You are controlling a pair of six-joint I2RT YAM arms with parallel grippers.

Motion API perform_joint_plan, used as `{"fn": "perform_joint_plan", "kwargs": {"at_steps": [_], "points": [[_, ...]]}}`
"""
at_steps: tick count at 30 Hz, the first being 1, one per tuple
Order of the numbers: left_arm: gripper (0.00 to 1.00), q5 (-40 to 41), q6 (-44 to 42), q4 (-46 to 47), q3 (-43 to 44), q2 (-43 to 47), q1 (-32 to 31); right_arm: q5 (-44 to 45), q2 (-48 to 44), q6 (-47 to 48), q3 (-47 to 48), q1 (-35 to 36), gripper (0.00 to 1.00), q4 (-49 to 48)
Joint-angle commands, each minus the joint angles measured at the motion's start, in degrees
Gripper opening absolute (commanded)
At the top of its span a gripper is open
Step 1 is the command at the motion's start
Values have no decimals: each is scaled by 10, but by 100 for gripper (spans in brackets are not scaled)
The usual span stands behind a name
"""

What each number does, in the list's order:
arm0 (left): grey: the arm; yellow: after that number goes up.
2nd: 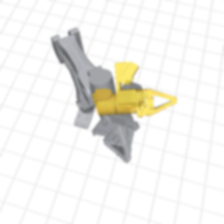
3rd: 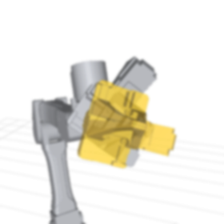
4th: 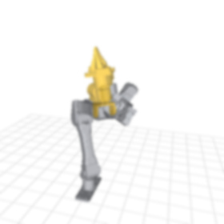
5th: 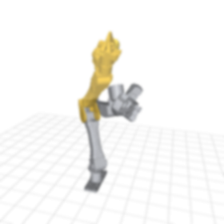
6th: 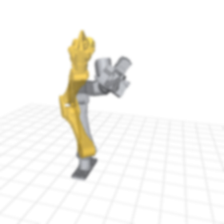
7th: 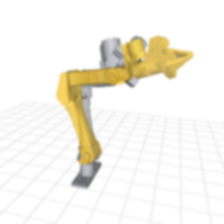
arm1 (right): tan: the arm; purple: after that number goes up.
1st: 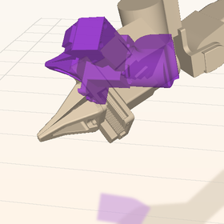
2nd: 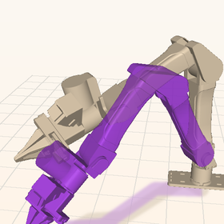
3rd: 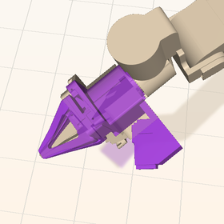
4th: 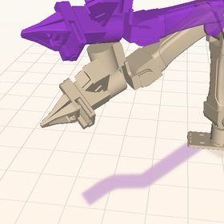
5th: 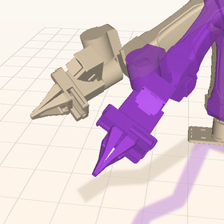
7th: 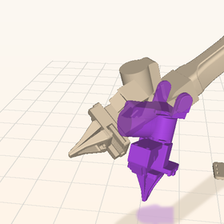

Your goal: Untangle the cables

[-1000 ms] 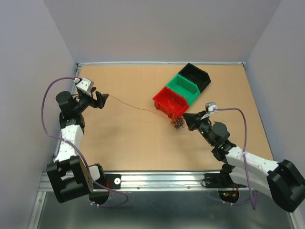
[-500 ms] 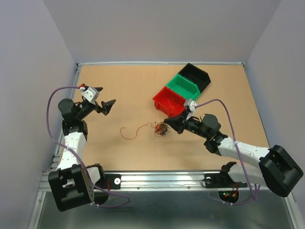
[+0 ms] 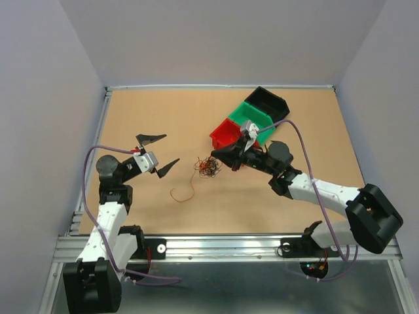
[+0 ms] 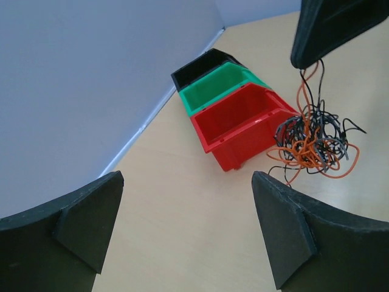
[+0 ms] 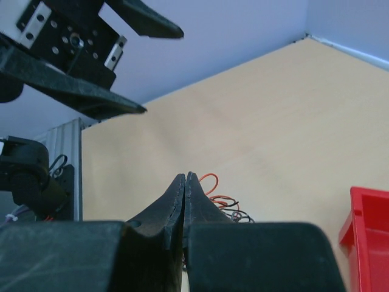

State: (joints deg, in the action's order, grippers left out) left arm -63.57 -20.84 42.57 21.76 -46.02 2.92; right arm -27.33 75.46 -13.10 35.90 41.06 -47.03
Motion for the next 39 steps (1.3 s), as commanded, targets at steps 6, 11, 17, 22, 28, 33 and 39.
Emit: {"fn": "perform_joint_plan", "kwargs": {"at_steps": [6, 11, 17, 22, 28, 33, 39], "points": [[99, 46, -99, 31, -38, 6, -127, -32, 16, -21, 82, 14, 1, -39], [99, 111, -119, 29, -30, -30, -197, -32, 33, -24, 97, 17, 1, -39], [80, 127, -164, -22, 10, -114, -234, -29, 43, -22, 101, 18, 1, -40], [56, 147, -223, -74, 19, -150, -259, -16, 39, -10, 86, 18, 1, -39], [0, 151, -232, -78, 11, -141, -259, 10, 21, 15, 49, 18, 11, -38], [0, 137, -230, -103, 0, -101, -259, 33, 18, 43, 2, 18, 62, -35], [0, 127, -208, -124, -1, -54, -252, -36, 38, 89, -42, 18, 65, -37]]}}
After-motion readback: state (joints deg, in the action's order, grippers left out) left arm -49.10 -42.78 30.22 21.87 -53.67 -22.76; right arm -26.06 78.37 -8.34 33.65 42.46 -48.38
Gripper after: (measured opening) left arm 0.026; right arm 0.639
